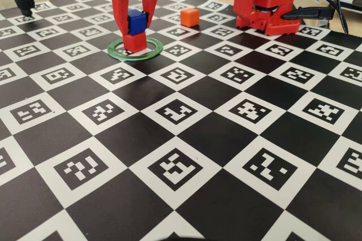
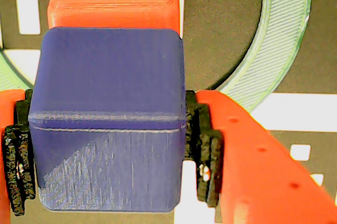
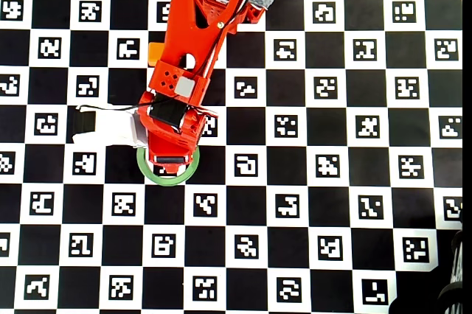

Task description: Grab the red cube then put it in the green circle then put the blue cube on top and finally the orange cube on top

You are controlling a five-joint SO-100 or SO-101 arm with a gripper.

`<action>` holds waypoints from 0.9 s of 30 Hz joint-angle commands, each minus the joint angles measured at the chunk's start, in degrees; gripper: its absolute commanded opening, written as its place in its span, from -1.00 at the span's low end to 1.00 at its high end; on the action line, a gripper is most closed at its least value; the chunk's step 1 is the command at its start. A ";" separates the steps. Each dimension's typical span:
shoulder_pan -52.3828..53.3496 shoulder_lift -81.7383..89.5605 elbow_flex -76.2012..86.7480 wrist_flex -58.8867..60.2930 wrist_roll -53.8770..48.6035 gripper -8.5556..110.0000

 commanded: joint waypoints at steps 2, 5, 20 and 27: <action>0.44 1.49 -0.18 -1.58 -0.53 -0.72; 0.26 1.41 0.09 -1.85 -0.09 -0.72; 0.62 1.41 0.26 -2.11 1.41 -0.11; 0.70 1.41 0.26 -2.20 1.49 -0.07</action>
